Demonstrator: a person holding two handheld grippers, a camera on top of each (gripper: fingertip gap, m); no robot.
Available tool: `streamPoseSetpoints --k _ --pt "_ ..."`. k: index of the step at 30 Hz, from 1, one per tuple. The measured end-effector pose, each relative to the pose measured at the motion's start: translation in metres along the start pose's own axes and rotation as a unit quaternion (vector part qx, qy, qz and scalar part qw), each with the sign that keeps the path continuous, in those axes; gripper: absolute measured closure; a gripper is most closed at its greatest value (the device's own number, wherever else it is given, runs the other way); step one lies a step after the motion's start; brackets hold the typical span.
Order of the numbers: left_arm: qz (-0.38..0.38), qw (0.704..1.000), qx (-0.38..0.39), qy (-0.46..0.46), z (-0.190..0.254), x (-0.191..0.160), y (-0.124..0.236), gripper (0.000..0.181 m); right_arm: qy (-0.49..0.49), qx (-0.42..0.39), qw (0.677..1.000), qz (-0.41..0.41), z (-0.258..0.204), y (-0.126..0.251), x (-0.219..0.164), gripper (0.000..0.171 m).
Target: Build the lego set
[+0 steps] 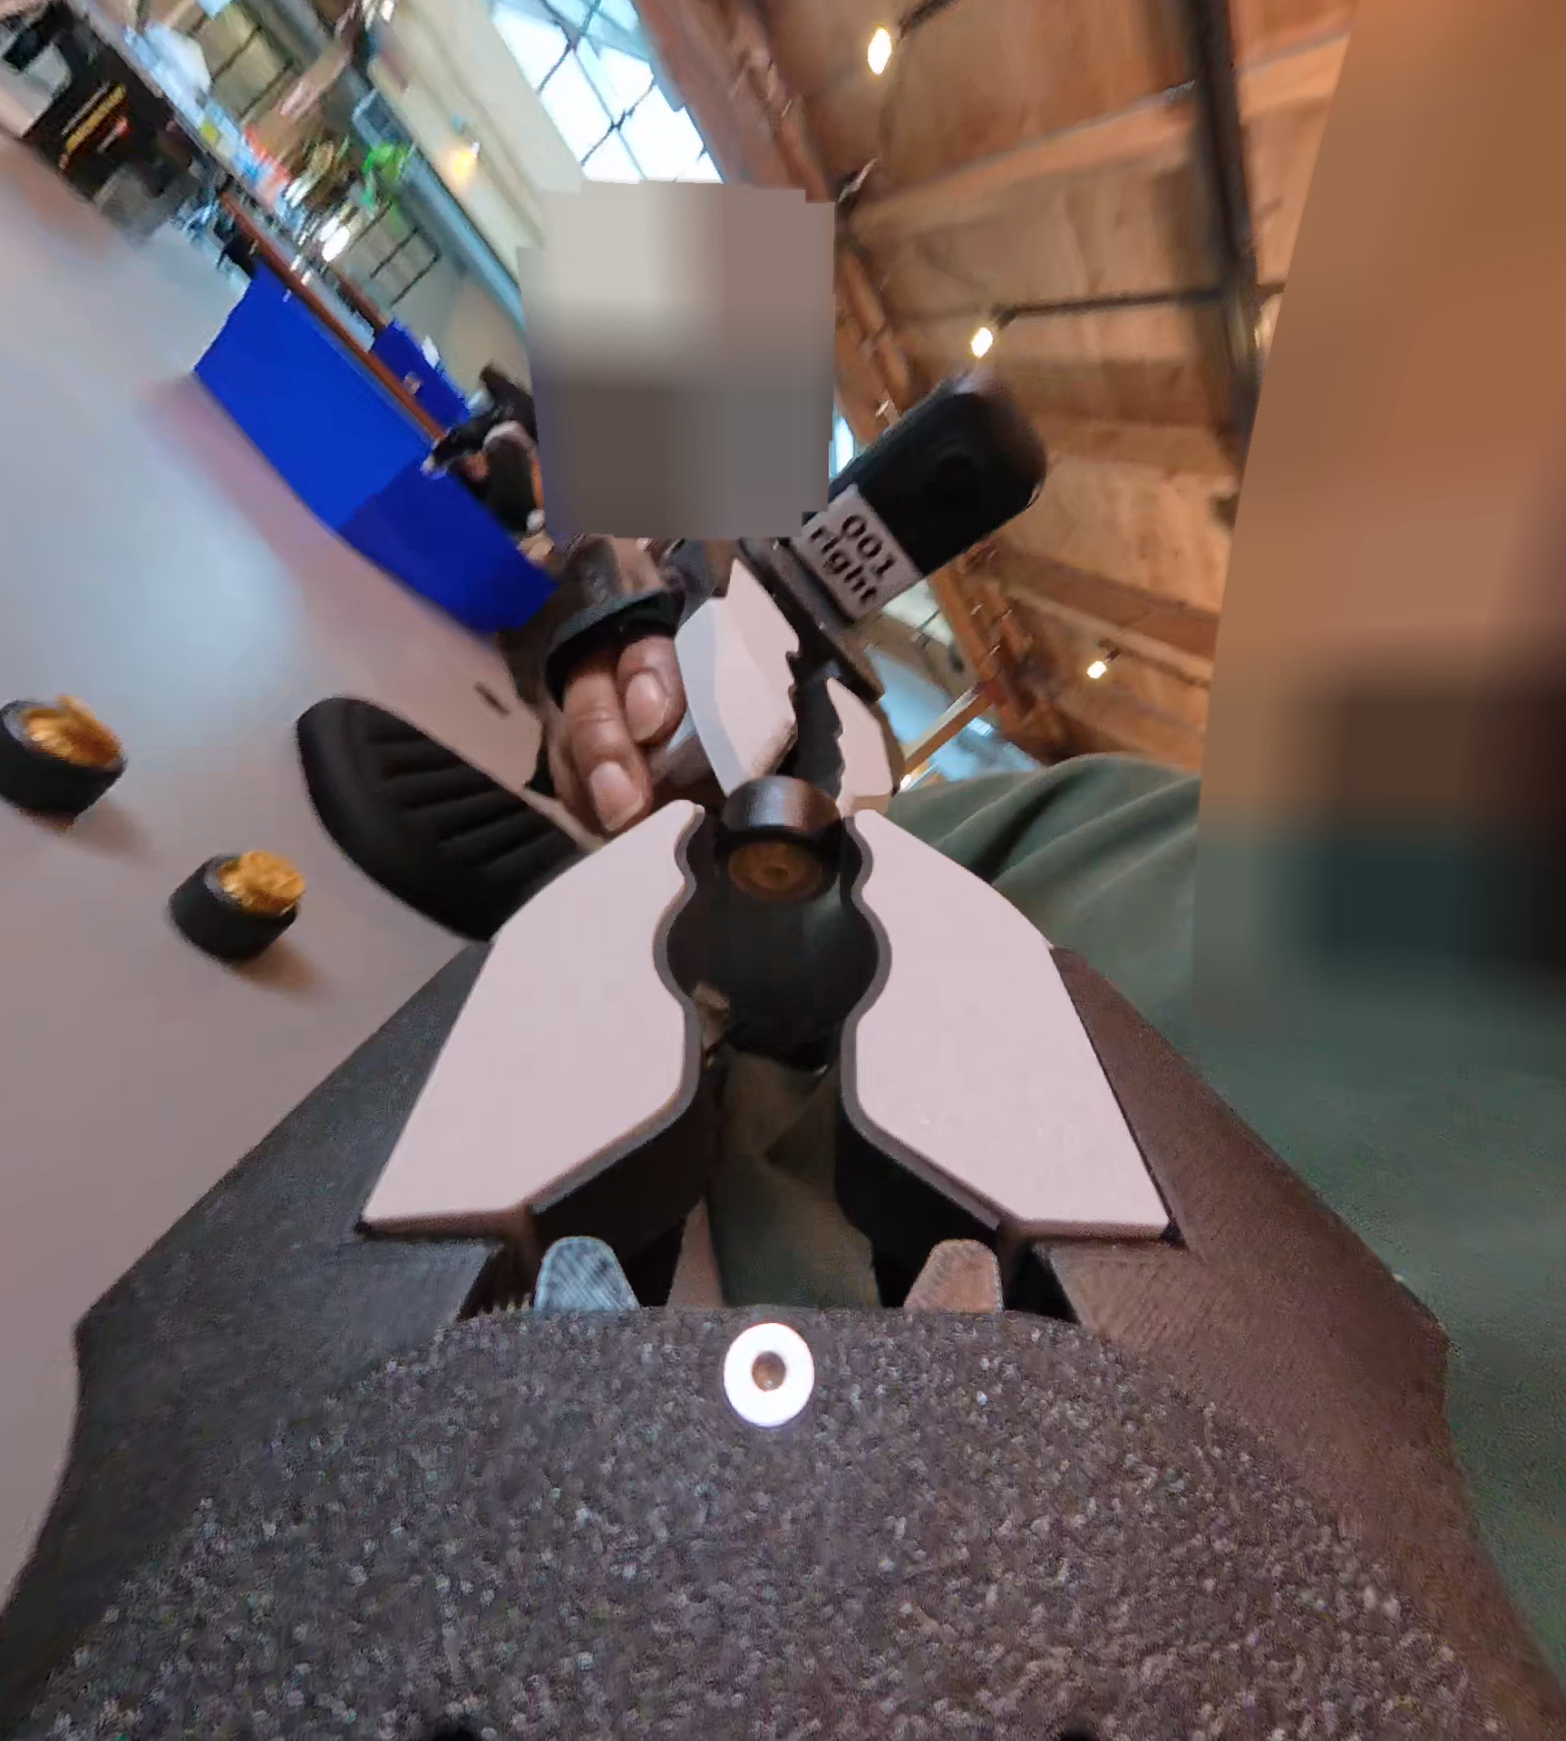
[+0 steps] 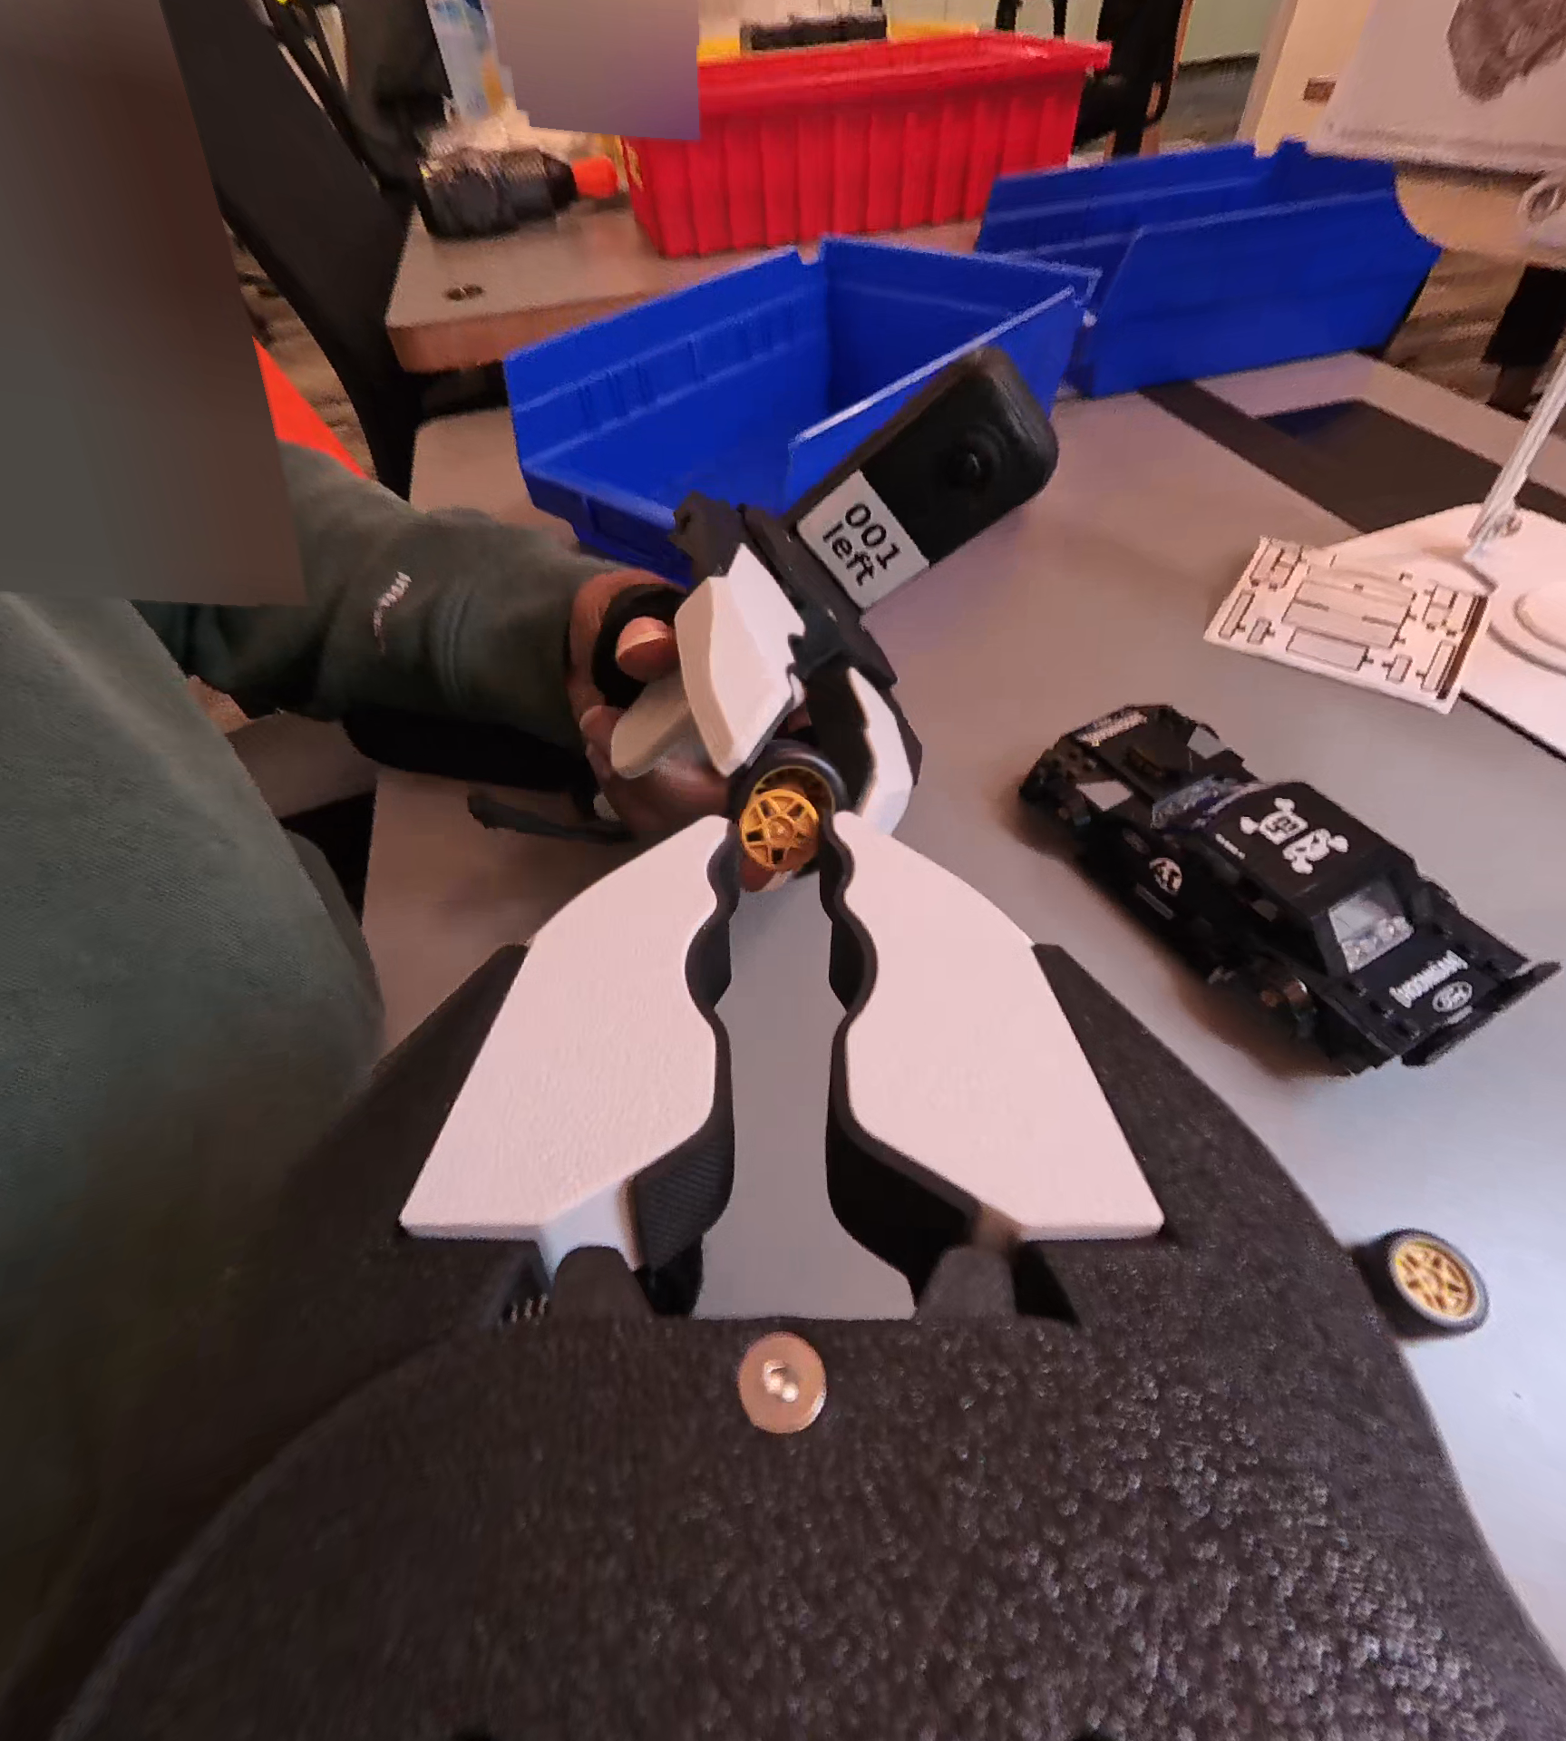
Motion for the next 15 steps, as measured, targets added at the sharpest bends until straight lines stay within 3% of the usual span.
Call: streamPoseSetpoints --k 5,15 --pt "0.079 0.993 -0.072 0.044 0.015 0.005 -0.003 0.156 0.027 0.025 0.999 -0.01 -0.001 0.006 0.031 0.155" --pt "0.225 0.954 -0.187 0.061 0.046 0.002 -0.011 0.156 0.067 0.136 0.976 -0.157 -0.008 0.001 0.09 0.155"
Point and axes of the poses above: each gripper's, where its closed fingertips meet, y back along the fingers, x out of its top, z = x × y across the jaws, the point moved 6 cm from there along y, back along the fingers, and after that the axes turned 12 degrees about x, right-handed, at the moved point
